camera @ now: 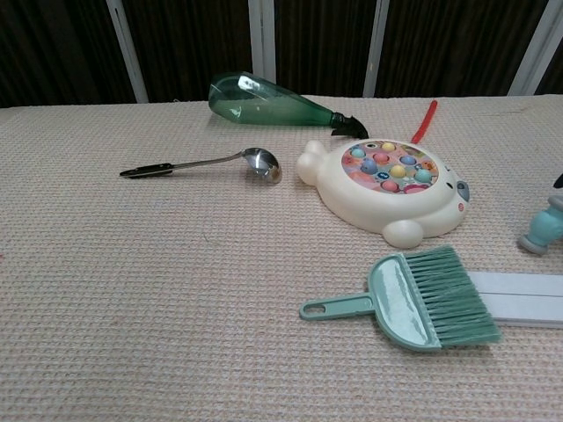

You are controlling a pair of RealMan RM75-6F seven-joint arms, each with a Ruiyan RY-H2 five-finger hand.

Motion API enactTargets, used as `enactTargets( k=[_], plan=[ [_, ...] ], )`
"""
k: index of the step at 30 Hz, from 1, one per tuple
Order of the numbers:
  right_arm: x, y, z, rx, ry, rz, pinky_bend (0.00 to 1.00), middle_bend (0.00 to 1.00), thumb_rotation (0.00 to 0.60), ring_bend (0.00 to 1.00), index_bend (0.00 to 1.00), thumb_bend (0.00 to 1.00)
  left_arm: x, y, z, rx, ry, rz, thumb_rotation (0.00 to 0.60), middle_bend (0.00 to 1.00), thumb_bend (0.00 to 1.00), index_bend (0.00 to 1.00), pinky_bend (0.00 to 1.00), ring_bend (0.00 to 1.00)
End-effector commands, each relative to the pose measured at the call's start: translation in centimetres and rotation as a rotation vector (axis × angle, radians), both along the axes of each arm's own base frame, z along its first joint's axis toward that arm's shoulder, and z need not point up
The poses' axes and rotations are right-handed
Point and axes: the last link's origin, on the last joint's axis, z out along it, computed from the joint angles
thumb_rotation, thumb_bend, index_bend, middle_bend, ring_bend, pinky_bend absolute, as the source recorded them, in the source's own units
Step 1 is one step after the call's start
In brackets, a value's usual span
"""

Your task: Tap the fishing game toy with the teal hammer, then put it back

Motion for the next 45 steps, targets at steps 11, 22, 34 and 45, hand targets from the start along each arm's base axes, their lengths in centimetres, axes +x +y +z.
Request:
enactTargets(
  k=[11,22,34,45],
  plan=[
    [-0.7,-1.0,-1.4,0.04,0.027,-0.024,0.22,0.32,0.6,0.23,0.33,0.29,0.0,0.4,-0.2,-0.008,-0.001,-0.004,0.6,0.0,0.11,0.0,0.0,0.0],
    [-1.0,-1.5,-2.2,0.051,0.031,-0.035,0.27,0.4,0.6,0.31,0.44,0.36,-0.2,0.4,-0.2,-0.007,-0.003,0.003,0.6,0.0,0.11,0.0,0.0,0.0],
    [-1.1,-1.4,-2.4,0.047,0.03,-0.029,0.29,0.44,0.6,0.35,0.49,0.46,-0.1,0.4,-0.4,-0.012,-0.003,0.002,0.6,0.0,0.11,0.0,0.0,0.0],
    [-1.2,-1.5,-2.7,0.056,0.029,-0.033,0.29,0.46,0.6,0.36,0.51,0.49,-0.1,0.5,-0.5,-0.018,-0.003,0.006,0.6,0.0,0.11,0.0,0.0,0.0]
  ],
)
